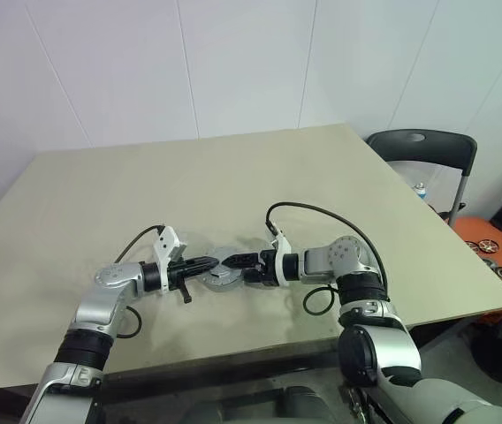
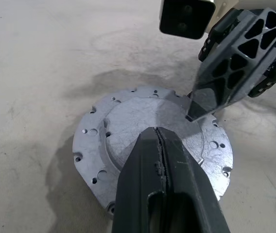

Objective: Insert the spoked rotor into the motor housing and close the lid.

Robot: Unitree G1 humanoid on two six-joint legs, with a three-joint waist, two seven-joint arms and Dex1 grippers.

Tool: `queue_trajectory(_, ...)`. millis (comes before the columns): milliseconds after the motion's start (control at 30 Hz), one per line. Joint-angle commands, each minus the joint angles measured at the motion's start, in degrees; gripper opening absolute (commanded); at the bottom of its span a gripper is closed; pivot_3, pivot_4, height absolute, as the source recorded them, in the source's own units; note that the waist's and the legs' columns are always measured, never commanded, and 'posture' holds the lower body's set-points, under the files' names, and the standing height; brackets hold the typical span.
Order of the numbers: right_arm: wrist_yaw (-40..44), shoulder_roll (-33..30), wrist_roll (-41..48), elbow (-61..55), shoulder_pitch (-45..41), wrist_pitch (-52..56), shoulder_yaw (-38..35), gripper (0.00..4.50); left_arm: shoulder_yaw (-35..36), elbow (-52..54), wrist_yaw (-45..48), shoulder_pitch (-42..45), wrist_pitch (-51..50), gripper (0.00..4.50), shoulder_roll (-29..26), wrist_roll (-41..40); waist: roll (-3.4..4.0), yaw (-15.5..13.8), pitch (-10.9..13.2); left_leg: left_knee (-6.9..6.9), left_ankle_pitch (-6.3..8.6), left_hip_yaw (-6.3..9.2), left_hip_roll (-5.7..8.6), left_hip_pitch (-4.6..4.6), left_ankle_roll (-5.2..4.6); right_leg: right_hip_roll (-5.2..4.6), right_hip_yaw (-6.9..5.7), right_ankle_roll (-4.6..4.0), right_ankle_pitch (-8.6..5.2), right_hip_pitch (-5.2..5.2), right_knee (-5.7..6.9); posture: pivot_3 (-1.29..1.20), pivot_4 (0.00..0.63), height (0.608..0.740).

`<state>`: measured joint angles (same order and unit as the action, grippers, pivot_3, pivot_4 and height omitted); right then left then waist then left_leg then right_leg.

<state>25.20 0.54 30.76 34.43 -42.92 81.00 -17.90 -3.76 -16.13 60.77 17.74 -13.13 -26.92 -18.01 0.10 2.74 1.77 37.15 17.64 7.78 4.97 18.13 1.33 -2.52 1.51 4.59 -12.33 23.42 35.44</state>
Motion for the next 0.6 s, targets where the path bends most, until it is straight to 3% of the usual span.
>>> queue_trajectory(33,-3.1,1.3,-1.1,1.7,0.3,-3.7,-0.5,3.54,0.2,0.0,-0.3,0.4,0.0,0.00,-0.2,0.4,-0.01,0.0,0.0,0.00,0.00,0.01,0.00,-0.02,0.00,0.00,0.00,0.00,0.00,-0.01,0.00,0.00,0.000,0.740)
queue_trajectory(167,-4.0,1.7,-1.2,2.1,0.8,-5.2,-0.3,2.36,0.4,-0.1,-0.4,0.4,-0.1,0.00,-0.3,0.4,0.09,0.0,0.0,-0.01,0.00,0.01,0.00,-0.01,0.00,0.00,0.00,0.00,0.00,0.00,-0.01,0.00,0.000,0.740)
queue_trajectory(200,-4.0,1.7,-1.1,2.2,0.8,-5.4,-0.3,2.24,0.4,-0.1,-0.4,0.4,-0.1,0.00,-0.3,0.4,0.12,0.0,-0.1,-0.03,0.00,0.01,0.00,-0.02,0.00,0.00,-0.01,0.00,0.00,0.00,-0.03,0.00,0.000,0.740)
queue_trajectory(600,-4.6,1.2,-0.1,5.5,-0.2,-7.3,-1.0,2.22,1.3,0.5,-0.9,0.5,-0.5,0.00,-0.3,-0.2,0.17,0.0,-0.1,-0.11,0.01,0.03,0.01,0.03,-0.01,-0.01,-0.01,0.00,0.00,0.01,-0.18,0.00,0.000,0.740)
